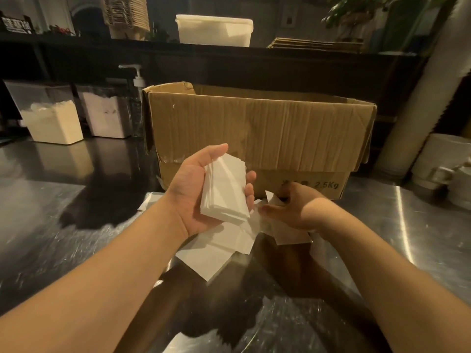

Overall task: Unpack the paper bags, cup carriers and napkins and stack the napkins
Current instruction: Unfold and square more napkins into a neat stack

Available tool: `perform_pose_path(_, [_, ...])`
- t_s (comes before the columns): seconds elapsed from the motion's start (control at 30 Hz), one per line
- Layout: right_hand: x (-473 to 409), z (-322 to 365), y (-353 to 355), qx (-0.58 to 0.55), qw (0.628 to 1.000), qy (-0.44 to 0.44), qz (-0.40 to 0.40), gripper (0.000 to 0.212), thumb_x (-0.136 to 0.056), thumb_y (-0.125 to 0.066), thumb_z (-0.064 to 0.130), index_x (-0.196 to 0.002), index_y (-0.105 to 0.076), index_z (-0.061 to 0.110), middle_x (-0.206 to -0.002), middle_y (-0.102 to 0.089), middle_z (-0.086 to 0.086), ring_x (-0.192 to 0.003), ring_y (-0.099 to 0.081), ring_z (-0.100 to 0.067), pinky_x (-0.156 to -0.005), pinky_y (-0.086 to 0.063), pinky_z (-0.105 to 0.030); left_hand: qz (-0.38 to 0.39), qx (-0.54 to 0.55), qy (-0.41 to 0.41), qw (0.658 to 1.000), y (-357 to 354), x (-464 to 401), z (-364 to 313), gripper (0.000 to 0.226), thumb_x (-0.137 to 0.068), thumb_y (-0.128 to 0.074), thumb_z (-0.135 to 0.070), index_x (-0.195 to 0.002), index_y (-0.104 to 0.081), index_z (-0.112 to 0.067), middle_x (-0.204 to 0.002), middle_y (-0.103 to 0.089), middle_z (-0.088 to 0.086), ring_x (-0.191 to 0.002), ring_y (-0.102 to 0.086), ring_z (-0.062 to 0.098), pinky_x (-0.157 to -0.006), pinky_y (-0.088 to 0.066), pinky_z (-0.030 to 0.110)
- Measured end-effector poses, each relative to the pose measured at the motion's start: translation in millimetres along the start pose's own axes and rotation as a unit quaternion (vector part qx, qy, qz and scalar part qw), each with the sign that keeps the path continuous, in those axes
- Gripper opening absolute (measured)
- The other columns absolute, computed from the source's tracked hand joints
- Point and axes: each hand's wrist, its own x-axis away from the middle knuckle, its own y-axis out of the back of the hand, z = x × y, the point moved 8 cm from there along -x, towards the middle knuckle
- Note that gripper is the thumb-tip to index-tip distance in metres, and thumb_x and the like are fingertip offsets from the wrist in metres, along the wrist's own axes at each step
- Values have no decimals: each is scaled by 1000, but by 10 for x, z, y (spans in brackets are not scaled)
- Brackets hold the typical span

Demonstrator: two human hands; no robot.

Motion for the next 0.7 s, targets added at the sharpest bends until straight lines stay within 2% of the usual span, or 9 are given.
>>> perform_pose_path(0.07, [14,13,-38,24,999,-13,-29,56,-70,-54,84,-101,-59,37,-103,-65,8,-99,-60,-24,-86,-53,-43,-4,-1,-4,1000,9,-12,-11,51,-87,-66,-46,-128,-59,-17,-103,-69,13,-79,-66,24,-72,-58,38])
perform_pose_path(0.13, [37,29,-71,46,998,-29,-33,47,-73,-51,75,-101,-54,37,-111,-62,4,-108,-57,-29,-98,-49,-52,-4,-6,-5,1000,11,-13,-16,49,-87,-65,-46,-125,-59,-17,-103,-69,12,-79,-66,24,-73,-58,38])
perform_pose_path(0.3, [36,-96,154,43,991,-110,-60,42,-87,-52,48,-118,-66,24,-120,-60,-5,-115,-54,-34,-102,-48,-50,-5,2,-6,1000,17,-12,-29,49,-86,-66,-45,-124,-60,-16,-104,-68,12,-79,-65,24,-74,-57,38])
perform_pose_path(0.37, [26,-146,268,20,989,-118,-85,35,-89,-54,45,-113,-67,23,-114,-63,-4,-108,-57,-32,-97,-50,-45,-4,5,-11,1000,23,-16,-36,49,-85,-66,-45,-124,-60,-16,-104,-68,12,-79,-65,24,-75,-57,38])
perform_pose_path(0.43, [67,-175,348,-97,985,-98,-105,24,-95,-58,40,-104,-69,20,-103,-67,-4,-97,-62,-28,-86,-51,-38,-1,8,-14,1000,21,-12,-48,49,-85,-65,-45,-125,-59,-17,-103,-68,12,-78,-66,23,-75,-57,37])
perform_pose_path(0.47, [91,-188,382,-182,973,-84,-111,18,-98,-62,35,-102,-69,19,-100,-68,-5,-96,-64,-27,-83,-51,-39,0,12,-16,1000,19,-9,-55,49,-86,-65,-45,-126,-59,-17,-102,-68,12,-78,-66,23,-74,-57,37])
perform_pose_path(0.57, [210,-162,337,-419,902,-85,-58,5,-95,-70,18,-96,-67,14,-100,-70,-10,-93,-68,-29,-78,-58,-45,-1,15,-24,1000,11,10,-84,47,-87,-63,-46,-124,-59,-17,-99,-69,11,-76,-66,23,-72,-58,37])
perform_pose_path(0.63, [248,-80,247,-492,866,-87,-13,5,-92,-71,9,-96,-68,8,-99,-74,-15,-88,-72,-31,-72,-60,-46,1,15,-31,999,1,19,-102,47,-88,-62,-46,-124,-59,-17,-98,-69,12,-75,-66,23,-72,-58,37])
perform_pose_path(0.7, [263,-5,138,-512,854,-89,27,7,-91,-70,7,-97,-69,3,-100,-75,-19,-88,-73,-34,-77,-61,-48,3,21,-37,999,3,25,-127,48,-89,-62,-46,-126,-58,-17,-99,-68,12,-76,-66,23,-73,-57,37])
